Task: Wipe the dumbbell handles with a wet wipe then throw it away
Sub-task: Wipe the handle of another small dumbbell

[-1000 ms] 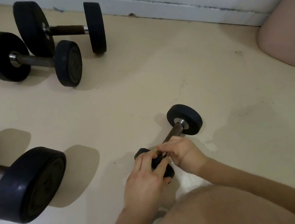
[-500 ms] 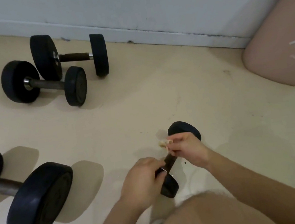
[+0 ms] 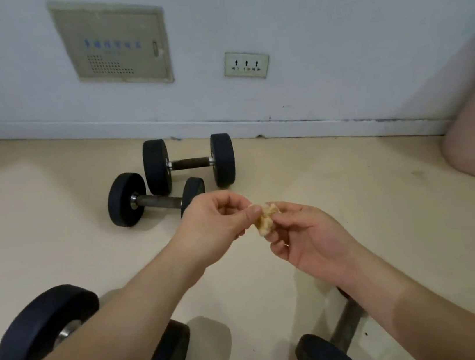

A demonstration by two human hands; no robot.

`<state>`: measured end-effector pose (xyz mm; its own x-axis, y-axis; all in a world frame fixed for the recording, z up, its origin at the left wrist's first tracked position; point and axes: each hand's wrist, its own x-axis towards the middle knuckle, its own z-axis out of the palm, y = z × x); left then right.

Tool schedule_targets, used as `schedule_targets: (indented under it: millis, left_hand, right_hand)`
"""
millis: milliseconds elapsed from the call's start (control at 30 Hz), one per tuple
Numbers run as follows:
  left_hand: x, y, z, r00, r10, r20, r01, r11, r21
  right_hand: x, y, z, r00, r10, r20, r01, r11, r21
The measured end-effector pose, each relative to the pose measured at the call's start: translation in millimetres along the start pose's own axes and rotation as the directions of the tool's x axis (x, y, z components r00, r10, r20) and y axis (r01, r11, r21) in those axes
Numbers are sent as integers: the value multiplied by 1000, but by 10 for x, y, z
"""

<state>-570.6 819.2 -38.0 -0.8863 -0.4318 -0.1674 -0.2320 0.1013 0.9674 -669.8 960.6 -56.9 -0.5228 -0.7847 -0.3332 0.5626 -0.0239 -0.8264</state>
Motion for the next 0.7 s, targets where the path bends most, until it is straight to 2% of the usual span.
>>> schedule_targets:
  millis: [100,167,233,300,367,433,533,567,600,633,700]
  left_hand:
    - [-13,27,-205,998,-9,-60,6,999,-48]
    - [-38,18,-300,996,-16,-83,3,988,-156]
    - [-61,-8,-383,995,-6,-105,-21,967,-255]
    - [-50,-35,-482,986,24,-164,-77,942,-326]
    - [1,-45,-583,965,33,-262,-127,928,-351]
    - [84,-46,-712,946,18,-324,-160,895,-416]
    - [285,-30,-945,942,-30,-335,-182,792,-583]
    - [346,-33,-1016,943,-50,-329,-180,755,-630]
    - [395,-33,-1065,950,-61,-308,-174,714,-678]
    - [433,-38,-1104,960,-57,-272,-163,677,-718]
    - [474,-89,-1142,979,-49,-197,-121,638,-761]
  right_hand:
    - [52,-156,238,995,-28,-94,18,994,-105]
    - [64,-268,430,1000,-14,-7,13,982,-186]
    - [107,-334,620,997,-4,75,36,902,-431]
    - [214,-339,795,988,-130,84,152,723,-674]
    - [339,-343,909,931,-344,124,287,476,-831]
    - [466,-347,1017,841,-491,228,380,236,-894]
    - [651,-384,1239,736,-572,363,444,3,-896]
    - [716,-395,1302,736,-582,346,421,-8,-907]
    - [767,-428,1352,769,-579,273,373,60,-926]
    - [798,-480,1400,824,-543,161,323,217,-921]
    - [840,-593,1439,935,-350,-49,179,587,-789]
